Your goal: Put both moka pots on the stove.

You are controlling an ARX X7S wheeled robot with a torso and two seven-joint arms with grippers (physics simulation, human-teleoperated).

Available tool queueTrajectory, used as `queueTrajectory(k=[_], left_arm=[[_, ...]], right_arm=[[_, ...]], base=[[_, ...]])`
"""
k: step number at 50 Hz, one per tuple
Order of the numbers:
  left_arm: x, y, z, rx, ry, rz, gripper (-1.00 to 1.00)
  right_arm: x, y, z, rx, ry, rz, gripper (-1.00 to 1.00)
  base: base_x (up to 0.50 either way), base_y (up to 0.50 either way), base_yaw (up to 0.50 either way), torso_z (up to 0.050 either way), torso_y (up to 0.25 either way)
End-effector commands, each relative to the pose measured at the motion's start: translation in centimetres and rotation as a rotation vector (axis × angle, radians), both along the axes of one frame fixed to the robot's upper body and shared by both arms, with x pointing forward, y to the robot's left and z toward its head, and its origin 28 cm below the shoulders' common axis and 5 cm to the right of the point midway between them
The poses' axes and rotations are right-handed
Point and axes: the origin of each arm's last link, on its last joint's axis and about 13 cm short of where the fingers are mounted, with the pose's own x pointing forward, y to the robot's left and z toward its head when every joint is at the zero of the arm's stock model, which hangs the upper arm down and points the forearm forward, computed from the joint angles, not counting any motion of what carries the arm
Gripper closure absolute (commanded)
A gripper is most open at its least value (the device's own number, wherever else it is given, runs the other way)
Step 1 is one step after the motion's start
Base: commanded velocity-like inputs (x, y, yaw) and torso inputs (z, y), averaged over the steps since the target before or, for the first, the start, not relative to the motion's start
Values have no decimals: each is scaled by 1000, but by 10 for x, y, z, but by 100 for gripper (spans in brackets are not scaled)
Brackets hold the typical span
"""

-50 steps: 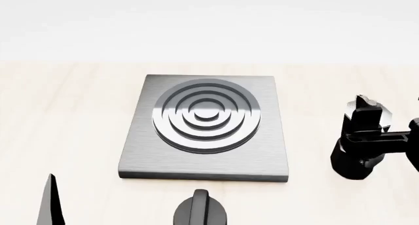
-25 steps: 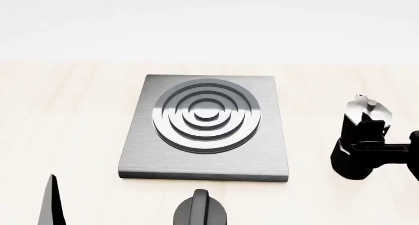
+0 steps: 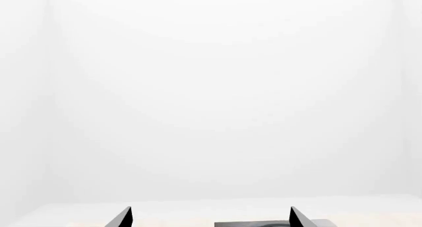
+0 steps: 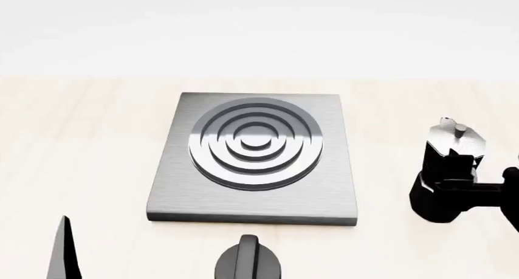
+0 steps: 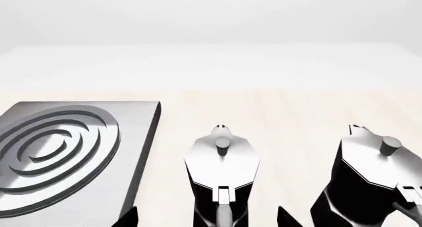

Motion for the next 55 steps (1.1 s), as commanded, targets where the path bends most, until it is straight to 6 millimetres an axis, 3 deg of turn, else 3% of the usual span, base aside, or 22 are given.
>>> queueTrajectory(k=[1,55], left_arm=[[0,0,0,-1,0,0,-100],[1,0,-3,-3,6,-3,-100]], right_arm=[[5,-1,-6,-3,22,-11,-100],[26,-1,-53,10,103,-48,-100]], base=[[0,0,0,0,0],[0,0,0,0,0]])
